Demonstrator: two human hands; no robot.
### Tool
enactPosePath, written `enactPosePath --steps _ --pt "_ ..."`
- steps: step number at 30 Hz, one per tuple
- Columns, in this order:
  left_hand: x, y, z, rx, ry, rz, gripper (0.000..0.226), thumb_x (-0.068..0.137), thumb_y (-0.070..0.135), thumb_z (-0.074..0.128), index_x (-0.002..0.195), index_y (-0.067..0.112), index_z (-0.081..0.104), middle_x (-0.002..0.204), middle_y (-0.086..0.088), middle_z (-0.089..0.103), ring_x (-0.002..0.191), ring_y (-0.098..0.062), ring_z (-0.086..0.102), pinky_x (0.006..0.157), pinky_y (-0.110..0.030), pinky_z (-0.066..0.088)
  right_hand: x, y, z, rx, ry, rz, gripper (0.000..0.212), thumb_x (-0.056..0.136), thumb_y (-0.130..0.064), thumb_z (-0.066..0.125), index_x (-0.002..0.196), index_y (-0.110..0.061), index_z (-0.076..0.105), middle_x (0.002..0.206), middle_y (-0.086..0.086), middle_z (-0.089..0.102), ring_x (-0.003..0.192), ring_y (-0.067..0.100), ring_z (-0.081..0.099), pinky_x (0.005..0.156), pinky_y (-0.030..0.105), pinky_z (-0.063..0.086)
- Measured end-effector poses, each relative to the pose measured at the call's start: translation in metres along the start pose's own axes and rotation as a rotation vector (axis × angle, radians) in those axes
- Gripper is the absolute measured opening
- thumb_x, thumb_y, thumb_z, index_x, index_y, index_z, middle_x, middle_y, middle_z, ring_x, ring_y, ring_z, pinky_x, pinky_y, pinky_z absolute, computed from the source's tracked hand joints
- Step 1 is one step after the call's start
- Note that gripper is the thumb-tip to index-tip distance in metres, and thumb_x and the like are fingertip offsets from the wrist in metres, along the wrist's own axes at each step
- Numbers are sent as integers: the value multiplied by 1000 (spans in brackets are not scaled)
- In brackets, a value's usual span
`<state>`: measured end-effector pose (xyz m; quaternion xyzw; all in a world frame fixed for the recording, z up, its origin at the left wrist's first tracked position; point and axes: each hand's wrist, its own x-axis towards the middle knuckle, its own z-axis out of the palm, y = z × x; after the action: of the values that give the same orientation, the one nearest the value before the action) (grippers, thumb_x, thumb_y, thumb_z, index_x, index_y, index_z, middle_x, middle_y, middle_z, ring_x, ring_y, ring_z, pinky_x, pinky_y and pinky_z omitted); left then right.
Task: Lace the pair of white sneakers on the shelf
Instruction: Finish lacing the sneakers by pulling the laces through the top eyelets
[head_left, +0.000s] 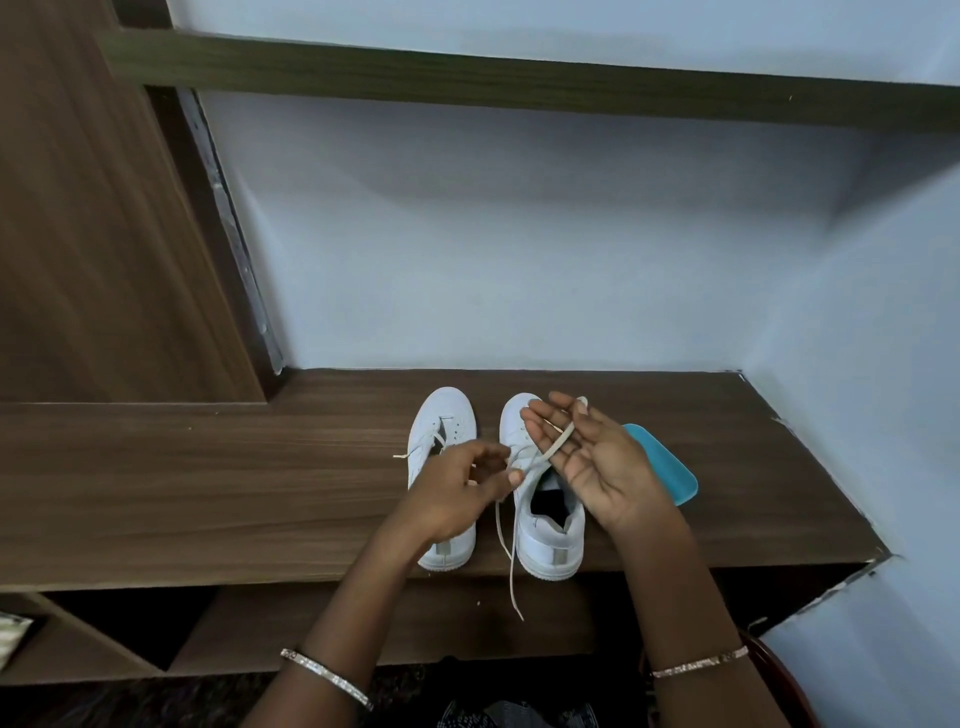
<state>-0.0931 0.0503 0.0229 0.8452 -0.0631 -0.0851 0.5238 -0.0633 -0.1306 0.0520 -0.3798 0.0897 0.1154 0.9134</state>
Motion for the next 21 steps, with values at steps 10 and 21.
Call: enactPosePath --steps 10,21 --pt "-2 2 15 -227 150 32 15 96 16 65 88 10 77 72 -6 75 63 -18 69 63 -25 54 -1 2 -1 -3 80 50 30 109 -16 39 116 6 58 100 24 75 89 33 76 71 38 64" --pt "-1 -4 -4 -173 292 -56 16 84 23 80 72 13 75 59 -11 69 43 -15 58 40 -21 41 -12 11 6 -1496 235 -440 38 83 -39 78 112 -19 61 95 -6 67 87 14 64 79 32 52"
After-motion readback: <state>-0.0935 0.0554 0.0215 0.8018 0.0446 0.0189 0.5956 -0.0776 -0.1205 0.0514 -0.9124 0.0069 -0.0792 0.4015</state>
